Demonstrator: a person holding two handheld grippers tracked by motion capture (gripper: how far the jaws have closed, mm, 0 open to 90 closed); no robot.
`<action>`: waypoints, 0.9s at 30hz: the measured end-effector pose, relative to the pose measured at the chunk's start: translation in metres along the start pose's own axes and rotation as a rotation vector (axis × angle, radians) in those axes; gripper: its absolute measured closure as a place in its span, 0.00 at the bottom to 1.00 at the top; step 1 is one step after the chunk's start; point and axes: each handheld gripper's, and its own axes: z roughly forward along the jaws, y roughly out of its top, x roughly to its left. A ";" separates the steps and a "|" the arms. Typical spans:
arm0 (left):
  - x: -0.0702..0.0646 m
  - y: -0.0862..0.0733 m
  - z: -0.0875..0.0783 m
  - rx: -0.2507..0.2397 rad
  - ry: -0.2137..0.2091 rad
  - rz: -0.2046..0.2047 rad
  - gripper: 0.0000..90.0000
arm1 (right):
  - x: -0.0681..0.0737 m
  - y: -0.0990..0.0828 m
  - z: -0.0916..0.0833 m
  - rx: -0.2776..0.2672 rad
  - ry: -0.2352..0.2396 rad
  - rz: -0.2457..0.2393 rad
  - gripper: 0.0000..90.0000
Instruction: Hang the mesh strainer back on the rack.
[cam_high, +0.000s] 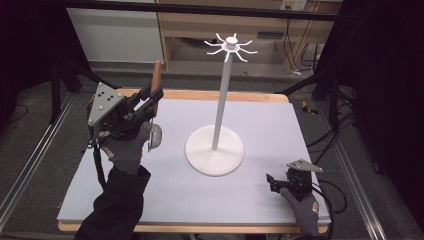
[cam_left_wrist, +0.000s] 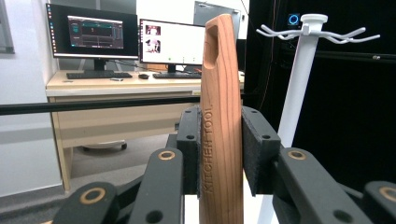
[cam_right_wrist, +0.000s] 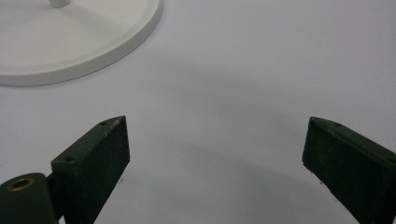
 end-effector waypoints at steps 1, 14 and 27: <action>-0.001 0.001 0.001 0.000 -0.002 0.003 0.78 | 0.000 0.000 0.000 0.000 0.000 0.000 0.09; -0.015 0.017 0.014 -0.019 -0.014 0.056 0.78 | 0.000 0.000 0.000 0.001 0.000 0.001 0.09; -0.029 0.026 0.020 -0.002 -0.037 0.062 0.78 | 0.000 0.000 0.000 0.003 0.000 0.003 0.09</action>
